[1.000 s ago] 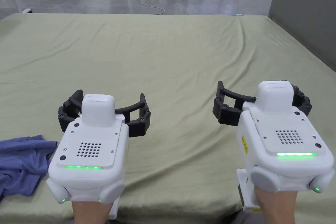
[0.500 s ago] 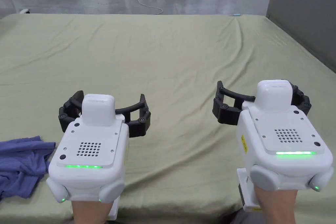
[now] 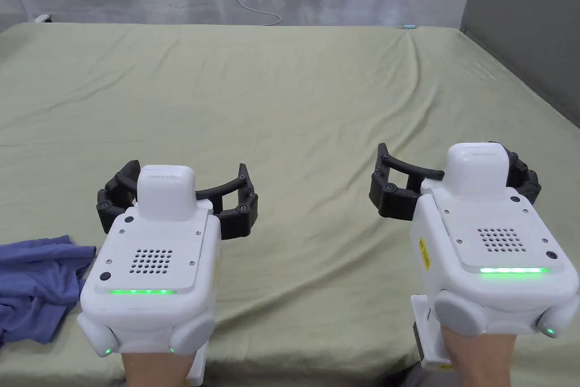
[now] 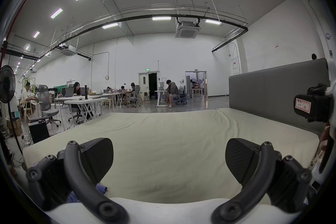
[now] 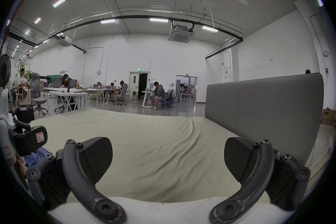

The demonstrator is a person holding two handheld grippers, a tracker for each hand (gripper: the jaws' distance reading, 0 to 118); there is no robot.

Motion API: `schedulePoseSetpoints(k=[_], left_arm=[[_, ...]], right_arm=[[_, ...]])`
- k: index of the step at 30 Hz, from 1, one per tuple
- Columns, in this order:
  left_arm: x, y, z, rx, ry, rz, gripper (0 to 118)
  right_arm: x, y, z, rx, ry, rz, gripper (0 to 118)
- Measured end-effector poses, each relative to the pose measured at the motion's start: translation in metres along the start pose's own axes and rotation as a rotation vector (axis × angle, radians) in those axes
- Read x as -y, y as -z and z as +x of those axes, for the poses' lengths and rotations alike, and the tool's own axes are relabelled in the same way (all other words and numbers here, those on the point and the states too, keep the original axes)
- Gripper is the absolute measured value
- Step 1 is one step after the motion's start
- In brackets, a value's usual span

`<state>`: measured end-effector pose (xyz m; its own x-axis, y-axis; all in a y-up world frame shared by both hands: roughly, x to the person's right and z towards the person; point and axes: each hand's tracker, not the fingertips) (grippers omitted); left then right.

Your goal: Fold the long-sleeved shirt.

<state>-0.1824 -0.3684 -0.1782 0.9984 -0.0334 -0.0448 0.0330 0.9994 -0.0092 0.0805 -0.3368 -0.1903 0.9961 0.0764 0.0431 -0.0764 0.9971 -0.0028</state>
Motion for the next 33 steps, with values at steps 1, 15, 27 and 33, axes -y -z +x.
schedulePoseSetpoints(k=[1, 15, 27, 33], left_arm=[[0.000, 0.000, 0.000, 0.000, -0.005, -0.006, 118], [-0.003, -0.004, 0.002, 0.016, -0.004, 0.014, 118], [-0.002, -0.005, 0.000, 0.012, -0.001, 0.000, 118], [-0.004, -0.005, -0.001, 0.003, 0.001, 0.003, 118]], right_arm=[[0.000, 0.000, 0.000, 0.000, 0.002, 0.000, 118], [0.002, -0.001, 0.000, -0.002, 0.000, -0.010, 118], [-0.005, 0.002, 0.008, -0.139, 0.169, -0.121, 118], [-0.021, -0.007, -0.013, -0.020, 0.001, -0.198, 118]])
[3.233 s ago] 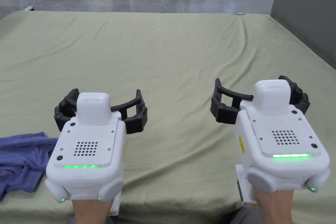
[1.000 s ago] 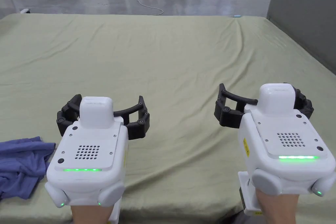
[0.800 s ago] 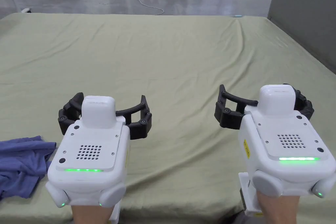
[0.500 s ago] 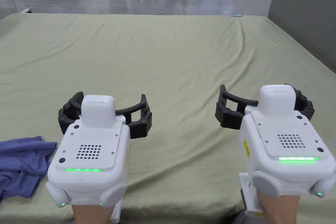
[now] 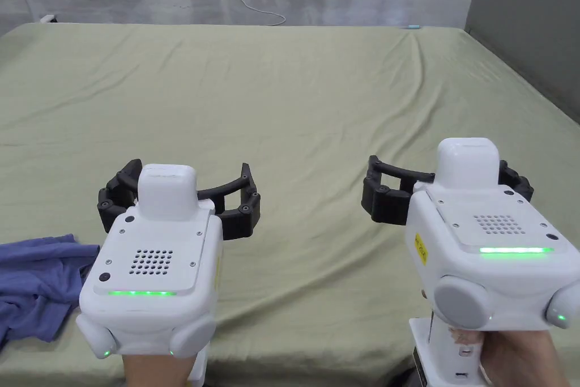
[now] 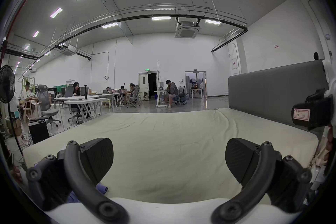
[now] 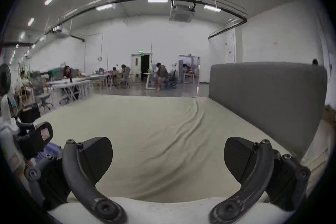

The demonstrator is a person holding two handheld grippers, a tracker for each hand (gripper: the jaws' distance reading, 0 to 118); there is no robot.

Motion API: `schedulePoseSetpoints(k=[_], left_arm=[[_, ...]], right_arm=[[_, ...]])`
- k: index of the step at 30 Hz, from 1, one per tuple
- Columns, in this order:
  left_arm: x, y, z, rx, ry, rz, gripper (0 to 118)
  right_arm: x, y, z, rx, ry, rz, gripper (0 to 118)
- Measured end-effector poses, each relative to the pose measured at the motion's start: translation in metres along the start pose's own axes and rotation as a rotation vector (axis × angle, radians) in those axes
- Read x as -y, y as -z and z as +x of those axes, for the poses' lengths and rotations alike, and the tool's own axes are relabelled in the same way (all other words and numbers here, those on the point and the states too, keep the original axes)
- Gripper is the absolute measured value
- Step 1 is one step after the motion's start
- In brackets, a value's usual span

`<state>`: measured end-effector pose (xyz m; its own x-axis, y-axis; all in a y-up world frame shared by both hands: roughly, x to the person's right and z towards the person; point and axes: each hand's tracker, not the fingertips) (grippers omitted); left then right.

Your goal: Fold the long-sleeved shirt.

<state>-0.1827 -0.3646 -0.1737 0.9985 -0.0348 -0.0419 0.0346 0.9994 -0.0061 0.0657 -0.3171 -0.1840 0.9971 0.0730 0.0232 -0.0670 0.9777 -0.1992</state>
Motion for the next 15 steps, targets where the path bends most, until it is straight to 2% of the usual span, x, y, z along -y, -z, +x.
schedulePoseSetpoints(k=[4, 5, 7, 11, 14, 15], left_arm=[[-0.001, 0.001, 0.000, 0.000, -0.006, -0.002, 118], [-0.001, 0.001, 0.000, 0.002, -0.005, -0.001, 118], [-0.001, 0.000, 0.000, 0.000, 0.001, -0.002, 118], [-0.001, -0.001, -0.001, -0.003, 0.004, -0.002, 118], [-0.002, 0.000, -0.001, -0.013, 0.003, -0.007, 118], [-0.001, 0.001, -0.001, -0.017, -0.001, -0.007, 118]], right_arm=[[-0.003, 0.000, 0.003, -0.087, 0.082, -0.008, 118], [-0.004, 0.001, 0.003, -0.076, 0.085, -0.001, 118], [-0.005, 0.002, 0.000, 0.021, 0.096, 0.012, 118], [-0.004, 0.008, 0.008, 0.045, 0.129, 0.007, 118], [-0.001, 0.012, 0.011, 0.154, 0.121, -0.001, 118], [0.001, 0.015, 0.011, 0.158, 0.136, -0.004, 118]])
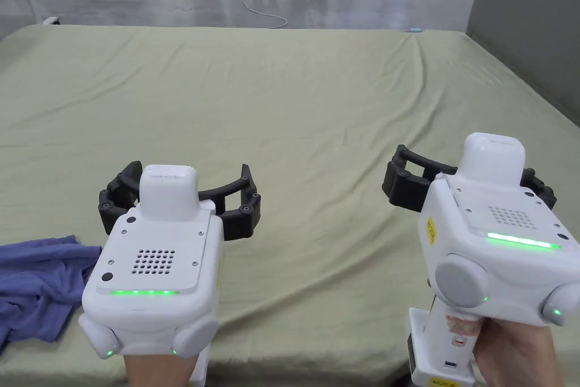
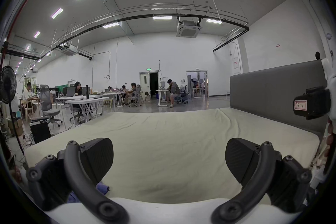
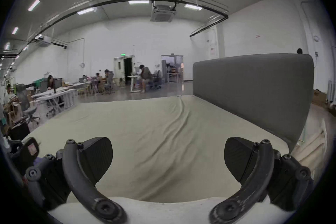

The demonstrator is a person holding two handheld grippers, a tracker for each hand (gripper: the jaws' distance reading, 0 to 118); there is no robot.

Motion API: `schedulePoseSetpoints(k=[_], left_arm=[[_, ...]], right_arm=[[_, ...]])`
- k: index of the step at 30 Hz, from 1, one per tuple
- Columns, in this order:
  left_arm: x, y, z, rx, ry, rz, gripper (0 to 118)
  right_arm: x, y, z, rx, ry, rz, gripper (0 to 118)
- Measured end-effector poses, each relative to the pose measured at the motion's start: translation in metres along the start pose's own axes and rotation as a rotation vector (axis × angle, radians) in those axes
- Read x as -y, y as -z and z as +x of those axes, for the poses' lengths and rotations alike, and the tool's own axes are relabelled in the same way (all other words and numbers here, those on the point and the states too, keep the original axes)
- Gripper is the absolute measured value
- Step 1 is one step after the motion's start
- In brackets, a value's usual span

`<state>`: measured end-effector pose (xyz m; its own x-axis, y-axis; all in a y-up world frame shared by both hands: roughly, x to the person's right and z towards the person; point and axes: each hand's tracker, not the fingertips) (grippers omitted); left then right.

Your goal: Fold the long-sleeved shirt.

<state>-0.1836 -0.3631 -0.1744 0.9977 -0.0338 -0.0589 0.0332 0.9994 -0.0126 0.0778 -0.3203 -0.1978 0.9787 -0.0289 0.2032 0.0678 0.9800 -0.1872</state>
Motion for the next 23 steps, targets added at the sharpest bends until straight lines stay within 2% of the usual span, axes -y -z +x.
schedulePoseSetpoints(k=[3, 5, 7, 9, 11, 13, 16, 23], left_arm=[[-0.001, 0.001, 0.000, 0.005, -0.016, -0.004, 118], [0.000, 0.000, 0.001, 0.006, -0.012, -0.004, 118], [0.000, 0.000, 0.002, 0.007, -0.006, -0.002, 118], [0.000, -0.001, 0.002, 0.011, -0.002, -0.004, 118], [0.000, 0.000, 0.002, 0.010, 0.001, -0.004, 118], [0.000, 0.000, 0.001, 0.010, -0.003, -0.005, 118], [0.000, 0.000, 0.001, 0.013, -0.008, -0.008, 118], [-0.001, 0.001, 0.003, 0.022, 0.002, -0.005, 118]], right_arm=[[0.002, 0.005, 0.002, -0.006, 0.017, -0.095, 118], [0.009, 0.008, 0.007, -0.034, 0.055, -0.076, 118], [0.015, 0.007, 0.009, -0.047, 0.047, -0.057, 118], [0.020, 0.005, 0.008, -0.073, -0.023, 0.008, 118], [0.025, 0.002, 0.005, -0.059, -0.091, 0.060, 118], [0.026, 0.003, 0.003, -0.056, -0.126, 0.060, 118], [0.025, 0.003, 0.002, -0.069, -0.140, 0.050, 118], [0.021, 0.002, 0.002, -0.097, -0.118, 0.062, 118]])
